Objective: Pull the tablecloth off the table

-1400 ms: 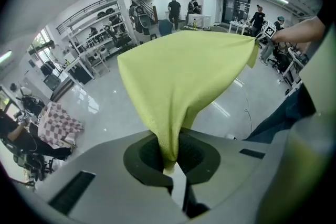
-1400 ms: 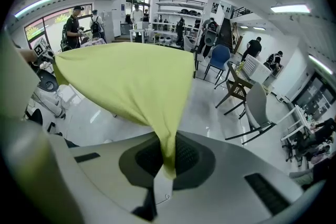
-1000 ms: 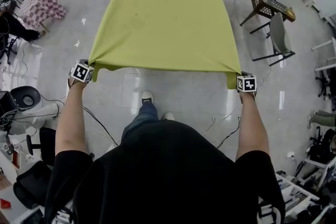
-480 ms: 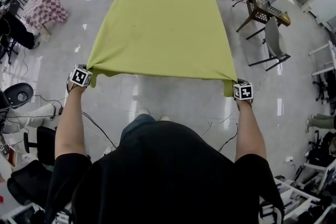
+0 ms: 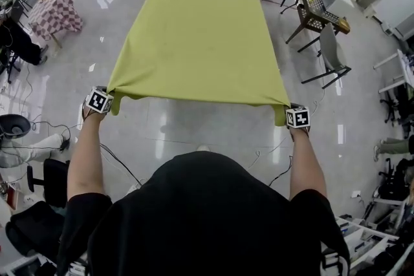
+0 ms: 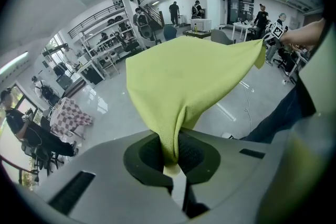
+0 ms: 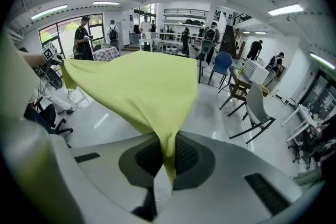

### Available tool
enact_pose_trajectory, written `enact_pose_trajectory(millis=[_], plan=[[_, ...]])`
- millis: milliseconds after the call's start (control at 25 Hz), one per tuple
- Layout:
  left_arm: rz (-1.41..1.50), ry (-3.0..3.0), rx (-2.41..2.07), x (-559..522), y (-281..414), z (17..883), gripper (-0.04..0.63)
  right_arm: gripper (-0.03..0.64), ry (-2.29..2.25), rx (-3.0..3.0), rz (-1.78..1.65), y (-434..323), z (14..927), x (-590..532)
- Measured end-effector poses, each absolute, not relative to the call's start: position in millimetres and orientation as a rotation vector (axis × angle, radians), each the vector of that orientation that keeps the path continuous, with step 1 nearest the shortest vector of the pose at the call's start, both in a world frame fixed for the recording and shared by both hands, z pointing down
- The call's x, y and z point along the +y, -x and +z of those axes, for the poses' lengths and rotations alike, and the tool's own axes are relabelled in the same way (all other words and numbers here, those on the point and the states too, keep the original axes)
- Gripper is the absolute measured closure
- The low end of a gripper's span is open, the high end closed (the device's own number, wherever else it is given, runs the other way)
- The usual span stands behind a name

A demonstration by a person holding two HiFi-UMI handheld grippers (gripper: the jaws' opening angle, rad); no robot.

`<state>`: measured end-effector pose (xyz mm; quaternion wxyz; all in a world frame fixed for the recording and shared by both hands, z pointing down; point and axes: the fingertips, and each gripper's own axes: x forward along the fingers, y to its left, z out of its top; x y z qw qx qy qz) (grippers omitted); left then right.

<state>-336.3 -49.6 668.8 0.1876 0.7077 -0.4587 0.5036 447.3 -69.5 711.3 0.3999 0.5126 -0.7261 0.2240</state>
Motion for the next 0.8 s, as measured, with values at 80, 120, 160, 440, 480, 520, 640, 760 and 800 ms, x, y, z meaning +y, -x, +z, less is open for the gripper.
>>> enact_pose_trajectory(millis=[80,120,160,440,480,520,640,760,800], plan=[[1.416,-2.008,-1.272,-33,339,666,0.571,0.597,-1.306,-1.831,0.564,-444,703,-55],[1.415,-2.017,-1.265,-26,338,664,0.571,0.597,-1.312,-1.827,0.57,-444,700,-47],[1.419,-2.028,-1.258,-18,337,661,0.571,0.597,-1.32,-1.823,0.572,-444,696,-39],[1.388,-2.061,-1.27,26,354,652,0.571,0.597,-1.371,-1.824,0.586,-426,683,6],[1.375,-2.057,-1.277,30,356,651,0.571,0.597,-1.377,-1.826,0.588,-424,682,11],[1.361,-2.055,-1.285,34,357,649,0.571,0.597,-1.385,-1.827,0.591,-424,681,17],[1.325,-2.077,-1.318,45,359,635,0.571,0.597,-1.414,-1.844,0.589,-421,670,34],[1.297,-2.104,-1.349,62,362,622,0.571,0.597,-1.427,-1.859,0.583,-421,665,54],[1.288,-2.11,-1.357,69,364,620,0.571,0.597,-1.432,-1.864,0.582,-420,666,64]])
